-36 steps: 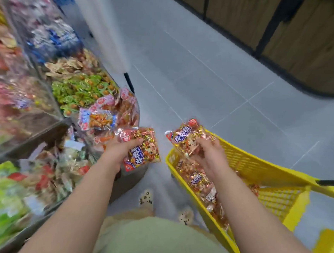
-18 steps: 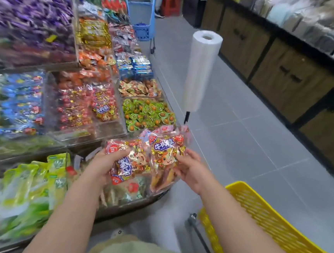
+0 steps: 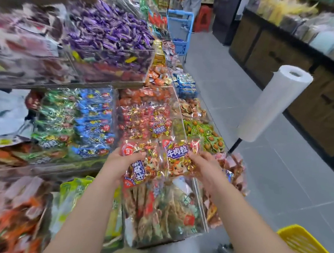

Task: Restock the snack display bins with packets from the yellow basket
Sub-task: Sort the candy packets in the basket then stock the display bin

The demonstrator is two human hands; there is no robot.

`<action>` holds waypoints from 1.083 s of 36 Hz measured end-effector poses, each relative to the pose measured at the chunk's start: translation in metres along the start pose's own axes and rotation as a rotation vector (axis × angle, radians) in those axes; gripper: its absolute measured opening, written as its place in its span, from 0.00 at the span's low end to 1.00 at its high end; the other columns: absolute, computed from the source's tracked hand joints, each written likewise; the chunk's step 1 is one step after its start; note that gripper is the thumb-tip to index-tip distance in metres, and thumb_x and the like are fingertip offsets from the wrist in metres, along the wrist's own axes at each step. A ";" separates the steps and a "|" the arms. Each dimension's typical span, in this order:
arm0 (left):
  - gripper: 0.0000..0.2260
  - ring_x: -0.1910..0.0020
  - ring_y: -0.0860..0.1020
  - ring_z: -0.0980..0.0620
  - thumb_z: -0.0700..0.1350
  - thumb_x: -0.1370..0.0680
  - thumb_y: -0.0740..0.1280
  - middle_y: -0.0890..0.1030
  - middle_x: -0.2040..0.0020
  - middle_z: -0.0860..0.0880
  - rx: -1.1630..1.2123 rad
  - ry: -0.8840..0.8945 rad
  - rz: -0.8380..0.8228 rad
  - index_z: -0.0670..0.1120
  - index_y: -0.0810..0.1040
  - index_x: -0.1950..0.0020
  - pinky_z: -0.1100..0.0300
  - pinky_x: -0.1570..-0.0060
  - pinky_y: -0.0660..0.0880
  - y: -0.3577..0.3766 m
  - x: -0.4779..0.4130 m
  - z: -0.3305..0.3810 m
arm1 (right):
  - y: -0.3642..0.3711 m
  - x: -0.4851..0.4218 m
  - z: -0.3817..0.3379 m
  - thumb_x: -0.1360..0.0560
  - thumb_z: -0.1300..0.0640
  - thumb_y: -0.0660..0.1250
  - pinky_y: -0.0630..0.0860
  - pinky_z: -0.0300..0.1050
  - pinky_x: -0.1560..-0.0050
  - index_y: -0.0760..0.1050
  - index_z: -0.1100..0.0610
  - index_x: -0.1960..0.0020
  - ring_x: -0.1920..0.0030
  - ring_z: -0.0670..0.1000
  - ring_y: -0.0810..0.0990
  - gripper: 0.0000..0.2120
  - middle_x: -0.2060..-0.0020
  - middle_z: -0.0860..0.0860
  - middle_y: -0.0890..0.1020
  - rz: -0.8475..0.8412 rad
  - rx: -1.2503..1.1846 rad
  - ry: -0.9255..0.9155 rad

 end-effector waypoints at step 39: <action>0.27 0.63 0.85 0.47 0.51 0.46 0.79 0.86 0.60 0.50 0.074 0.002 0.176 0.51 0.78 0.49 0.54 0.67 0.80 -0.067 -0.072 0.076 | 0.150 -0.202 -0.027 0.35 0.69 0.54 0.22 0.63 0.39 0.15 0.50 0.37 0.34 0.64 0.22 0.50 0.35 0.62 0.22 -0.146 1.885 -0.534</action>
Point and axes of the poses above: each hand's wrist, its own x-axis away from the middle knuckle, its own y-axis out of the palm, z = x × y, the point moved 8 cm from there along -x, towards the middle knuckle
